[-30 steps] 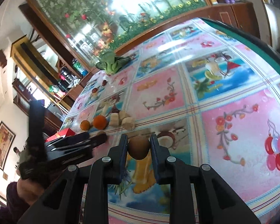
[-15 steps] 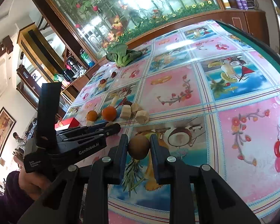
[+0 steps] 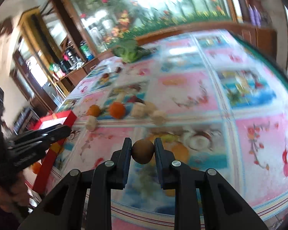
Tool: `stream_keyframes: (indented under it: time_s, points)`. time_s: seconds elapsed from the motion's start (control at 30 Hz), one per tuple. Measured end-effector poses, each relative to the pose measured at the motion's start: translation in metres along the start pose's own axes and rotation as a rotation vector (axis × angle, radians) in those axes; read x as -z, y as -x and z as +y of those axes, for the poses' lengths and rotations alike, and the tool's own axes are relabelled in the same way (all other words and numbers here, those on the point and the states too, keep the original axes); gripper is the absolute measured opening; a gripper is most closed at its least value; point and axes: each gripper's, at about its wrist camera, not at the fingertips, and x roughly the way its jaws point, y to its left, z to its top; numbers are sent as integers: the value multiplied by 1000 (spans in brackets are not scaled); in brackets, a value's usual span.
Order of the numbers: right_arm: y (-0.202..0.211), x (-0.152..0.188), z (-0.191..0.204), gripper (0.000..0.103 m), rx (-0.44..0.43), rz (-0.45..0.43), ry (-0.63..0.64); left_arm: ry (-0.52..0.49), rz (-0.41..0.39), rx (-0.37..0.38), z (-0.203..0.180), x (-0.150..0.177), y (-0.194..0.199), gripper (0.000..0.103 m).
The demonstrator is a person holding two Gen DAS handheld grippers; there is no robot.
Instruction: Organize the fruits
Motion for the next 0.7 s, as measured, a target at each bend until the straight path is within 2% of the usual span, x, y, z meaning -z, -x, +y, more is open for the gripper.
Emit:
stream_keyframes:
  time_s: [0.17, 0.3, 0.7]
  points:
    - [-5, 2, 46, 23, -5, -13, 76, 67, -32, -41, 37, 22, 30, 25]
    - [-4, 10, 74, 23, 0, -35, 126, 89, -42, -48, 51, 36, 41, 25]
    - [-12, 22, 114, 23, -20, -7, 187, 122, -84, -82, 77, 54, 54, 25]
